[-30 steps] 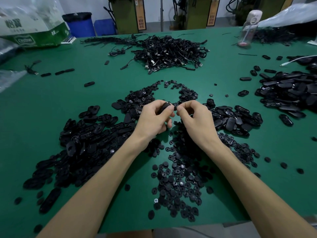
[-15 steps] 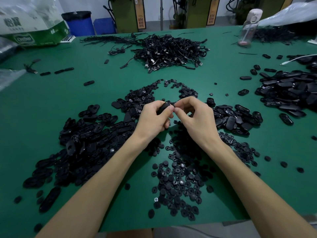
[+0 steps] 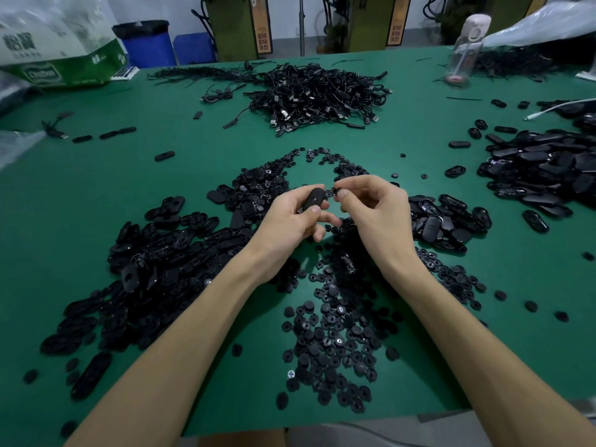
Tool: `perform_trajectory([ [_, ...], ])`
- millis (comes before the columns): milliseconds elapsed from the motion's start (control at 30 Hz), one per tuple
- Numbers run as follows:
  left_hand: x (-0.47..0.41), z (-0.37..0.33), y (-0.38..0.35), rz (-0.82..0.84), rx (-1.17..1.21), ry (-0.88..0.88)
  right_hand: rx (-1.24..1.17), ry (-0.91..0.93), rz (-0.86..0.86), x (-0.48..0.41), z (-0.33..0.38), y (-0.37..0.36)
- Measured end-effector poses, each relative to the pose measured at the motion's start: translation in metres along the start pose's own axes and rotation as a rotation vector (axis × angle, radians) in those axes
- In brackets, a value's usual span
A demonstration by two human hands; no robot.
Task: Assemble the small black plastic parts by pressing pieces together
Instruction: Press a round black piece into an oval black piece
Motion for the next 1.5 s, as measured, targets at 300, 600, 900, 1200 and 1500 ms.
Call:
perform_trajectory([
  [300,0.0034,-0.0026,-0.0008,0.042,-0.037,-0.050,-0.066,0.001,0.043,0.0006,-0.0026,-0.0021],
  [600,0.0036,-0.0026,-0.0002,0.003,-0.010,-0.070,0.042,0.040,0.020,0.0007,-0.0009,-0.0009],
  [900,0.0035,-0.0020,0.0025,-0.136,-0.033,-0.095,0.113,0.068,0.002,0.0030,0.0010,-0.0032],
  [1200,0.0044,-0.0020,0.0022,-0.180,-0.051,-0.159,0.146,0.078,0.003,0.0029,0.0029,-0.0029],
  [1500,0.0028,0.0019,0.0025,-0.176,-0.073,-0.176,0.163,0.102,-0.008,0.0043,0.0037,-0.0031],
])
Point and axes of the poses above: each hand's wrist, its own x-axis away from the middle knuckle, its own y-axis out of the back of the hand, z = x × y, the point moved 1 cm from there along -x, towards the middle knuckle
